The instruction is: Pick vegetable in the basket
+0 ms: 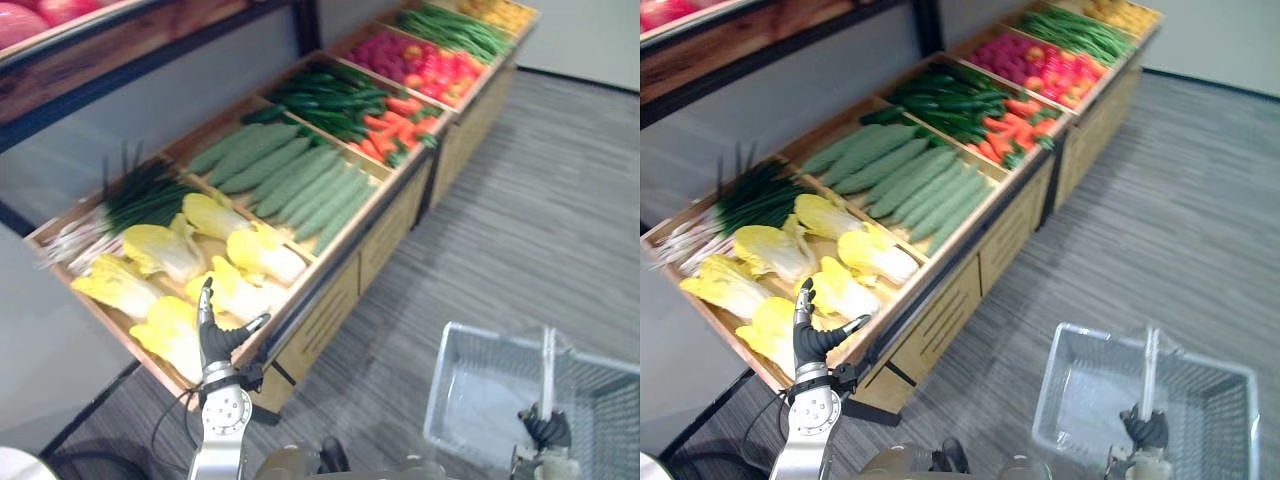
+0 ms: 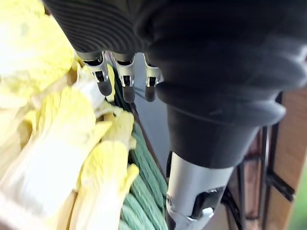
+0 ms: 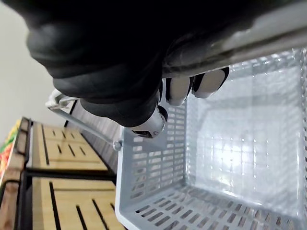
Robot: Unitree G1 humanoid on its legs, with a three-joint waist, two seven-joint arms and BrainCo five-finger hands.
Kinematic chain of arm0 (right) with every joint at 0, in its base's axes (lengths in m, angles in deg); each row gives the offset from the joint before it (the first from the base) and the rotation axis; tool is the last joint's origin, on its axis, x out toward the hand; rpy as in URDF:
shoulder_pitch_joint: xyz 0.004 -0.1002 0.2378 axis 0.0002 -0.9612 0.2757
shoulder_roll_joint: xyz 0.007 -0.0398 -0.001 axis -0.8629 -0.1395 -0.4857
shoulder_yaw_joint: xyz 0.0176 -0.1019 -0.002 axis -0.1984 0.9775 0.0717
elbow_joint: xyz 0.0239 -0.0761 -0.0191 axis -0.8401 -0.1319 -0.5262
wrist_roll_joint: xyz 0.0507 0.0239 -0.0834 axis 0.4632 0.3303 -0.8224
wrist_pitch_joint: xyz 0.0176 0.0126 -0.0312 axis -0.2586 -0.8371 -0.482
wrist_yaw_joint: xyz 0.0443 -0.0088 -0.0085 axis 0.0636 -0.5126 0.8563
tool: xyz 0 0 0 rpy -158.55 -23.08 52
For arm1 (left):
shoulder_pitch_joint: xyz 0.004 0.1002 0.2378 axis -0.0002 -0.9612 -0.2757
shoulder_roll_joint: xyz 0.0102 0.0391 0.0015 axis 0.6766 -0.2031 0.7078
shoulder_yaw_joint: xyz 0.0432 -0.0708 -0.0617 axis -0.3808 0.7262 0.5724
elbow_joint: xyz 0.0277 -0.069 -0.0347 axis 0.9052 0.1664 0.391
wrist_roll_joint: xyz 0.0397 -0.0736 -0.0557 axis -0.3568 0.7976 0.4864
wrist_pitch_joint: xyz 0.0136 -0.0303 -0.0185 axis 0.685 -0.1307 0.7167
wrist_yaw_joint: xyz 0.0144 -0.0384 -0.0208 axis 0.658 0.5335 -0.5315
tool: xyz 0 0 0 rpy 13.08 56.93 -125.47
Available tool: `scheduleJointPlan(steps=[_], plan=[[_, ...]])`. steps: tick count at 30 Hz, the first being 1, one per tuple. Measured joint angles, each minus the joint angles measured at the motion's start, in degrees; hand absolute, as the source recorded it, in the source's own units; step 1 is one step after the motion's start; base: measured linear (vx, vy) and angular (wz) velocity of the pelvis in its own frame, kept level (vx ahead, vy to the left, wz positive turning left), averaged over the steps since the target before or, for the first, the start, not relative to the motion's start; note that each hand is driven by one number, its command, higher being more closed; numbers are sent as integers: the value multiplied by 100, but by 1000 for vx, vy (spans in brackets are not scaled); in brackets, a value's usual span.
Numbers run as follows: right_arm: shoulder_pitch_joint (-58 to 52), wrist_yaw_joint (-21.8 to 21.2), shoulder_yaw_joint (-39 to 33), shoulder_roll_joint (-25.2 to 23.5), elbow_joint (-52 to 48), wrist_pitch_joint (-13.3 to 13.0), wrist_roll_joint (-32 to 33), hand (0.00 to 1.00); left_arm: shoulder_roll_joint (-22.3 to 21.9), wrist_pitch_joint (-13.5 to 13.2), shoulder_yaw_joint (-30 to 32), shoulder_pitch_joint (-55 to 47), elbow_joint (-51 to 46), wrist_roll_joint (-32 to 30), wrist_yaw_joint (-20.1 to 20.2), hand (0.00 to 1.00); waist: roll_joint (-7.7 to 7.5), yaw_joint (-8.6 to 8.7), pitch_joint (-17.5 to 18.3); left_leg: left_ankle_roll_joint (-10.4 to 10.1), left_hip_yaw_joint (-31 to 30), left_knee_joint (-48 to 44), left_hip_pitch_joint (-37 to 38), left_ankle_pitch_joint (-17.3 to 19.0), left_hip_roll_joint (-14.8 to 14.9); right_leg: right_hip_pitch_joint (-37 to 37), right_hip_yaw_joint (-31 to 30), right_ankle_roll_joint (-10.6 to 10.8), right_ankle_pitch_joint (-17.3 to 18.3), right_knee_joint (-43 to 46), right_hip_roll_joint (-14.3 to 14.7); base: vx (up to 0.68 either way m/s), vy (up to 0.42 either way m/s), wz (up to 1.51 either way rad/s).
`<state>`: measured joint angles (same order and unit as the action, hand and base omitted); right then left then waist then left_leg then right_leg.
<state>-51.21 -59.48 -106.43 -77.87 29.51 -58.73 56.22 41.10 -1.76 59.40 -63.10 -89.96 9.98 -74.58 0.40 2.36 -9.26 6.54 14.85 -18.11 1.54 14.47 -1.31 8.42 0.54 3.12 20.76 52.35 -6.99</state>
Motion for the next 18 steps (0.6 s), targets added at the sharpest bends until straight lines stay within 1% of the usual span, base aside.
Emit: scheduleJointPlan(steps=[1, 2, 3, 4, 5, 6, 7, 8, 9, 10, 12, 13, 14, 15, 16, 17, 18], plan=[[-37, 1, 21, -50, -100, -11, 0, 100, -2, 2, -23, 23, -30, -17, -3, 0, -7, -7, 2, -51, -138, -34, 39, 29, 48, 164, -158, 7, 23, -149, 118, 397, -274, 115], [-138, 1, 131, -66, -291, -101, 0, 100, 5, 6, -78, 112, -52, -20, -5, 0, -27, -8, 5, -179, -451, -164, 40, 110, 175, 426, -548, 46, 43, -500, 364, 358, -324, 134], [-207, 2, 198, -97, -411, -219, 0, 100, 44, 8, -124, 218, -66, -35, -6, 0, -118, -4, -4, -317, -787, -398, -20, 213, 243, 552, -1012, 92, 15, -963, 564, 293, -279, 155], [-252, 3, 215, -134, -466, -262, 0, 100, 73, 9, -141, 273, -68, -58, -6, 0, -209, 14, -2, -403, -968, -559, -131, 290, 243, 559, -1252, 144, -28, -1288, 587, 213, -328, 190], [-436, 11, 233, -212, -582, -346, 1, 100, 217, 12, -185, 384, -124, -111, 6, 0, -489, 39, 61, -608, -1123, -940, -331, 556, 177, 459, -1566, 181, -622, -2042, 420, 204, -362, 189], [-442, 15, 225, -165, -395, -355, 15, 100, 207, 44, -269, 469, -60, -187, 21, 0, -572, -13, 2, -779, -1353, -1225, -402, 772, 286, 443, -1285, 306, -545, -1784, 422, 235, -415, 161], [-426, 35, 202, -137, -343, -337, 35, 100, 175, 45, -300, 434, -62, -205, 25, 0, -502, -93, 41, -796, -1334, -1258, -439, 782, 403, 426, -1156, 241, -504, -1793, 469, 190, -314, 112], [-439, 71, 138, -73, -303, -341, 64, 100, 178, 44, -343, 433, -69, -247, 39, 0, -356, -149, 101, -845, -1334, -1246, -526, 763, 560, 416, -895, 149, -453, -1805, 493, 115, -199, 76], [-488, 115, 52, -25, -263, -334, 114, 100, 175, 43, -323, 440, -69, -249, 66, 0, -370, -164, 82, -927, -1339, -1162, -532, 714, 650, 423, -753, 112, -431, -1821, 488, 163, -254, 80], [-508, 121, 22, 55, -79, -332, 121, 100, 173, 44, -275, 437, -69, -250, 132, 0, -279, -186, 94, -1084, -1325, -989, -518, 619, 729, 428, -649, 92, -433, -1859, 494, 111, -183, 43], [-512, 92, 15, 113, 8, -322, 156, 100, 171, 47, -245, 450, -68, -254, 145, 0, -276, -179, 88, -1149, -1326, -923, -539, 579, 745, 417, -575, 75, -444, -1905, 495, 52, -113, 18], [-532, 28, 0, 110, 67, -322, 170, 100, 172, 50, -243, 488, -62, -312, 147, 0, -197, -176, 122, -1161, -1328, -862, -532, 551, 776, 374, -539, 65, -449, -1945, 495, 10, -48, 13], [-541, 14, 8, 86, 96, -323, 178, 100, 170, 51, -259, 505, -48, -375, 149, 0, -234, -178, 106, -1164, -1328, -844, -530, 543, 776, 370, -535, 65, -449, -1952, 489, 5, -25, 8], [-543, 4, 6, 62, 187, -323, 221, 100, 174, 64, -274, 564, 6, -456, 149, 0, -213, -180, 118, -1159, -1327, -834, -528, 521, 759, 360, -535, 64, -450, -1958, 471, -3, 6, 5], [-543, -20, 38, 43, 263, -322, 225, 100, 191, 107, -269, 640, 99, -485, 149, 0, -190, -177, 136, -1144, -1327, -822, -533, 504, 727, 361, -527, 65, -450, -1960, 435, -21, 21, 7], [-542, -49, 104, 37, 292, -320, 230, 100, 201, 161, -269, 704, 190, -520, 149, 0, -233, -176, 117, -1136, -1328, -810, -545, 487, 708, 359, -500, 67, -456, -1982, 407, -36, 27, 11], [-503, -100, 125, -10, 335, -320, 287, 100, 209, 237, -268, 801, 315, -576, 148, 0, -194, -183, 144, -1130, -1343, -808, -583, 472, 686, 359, -470, 74, -483, -2023, 383, -40, 27, 12]])
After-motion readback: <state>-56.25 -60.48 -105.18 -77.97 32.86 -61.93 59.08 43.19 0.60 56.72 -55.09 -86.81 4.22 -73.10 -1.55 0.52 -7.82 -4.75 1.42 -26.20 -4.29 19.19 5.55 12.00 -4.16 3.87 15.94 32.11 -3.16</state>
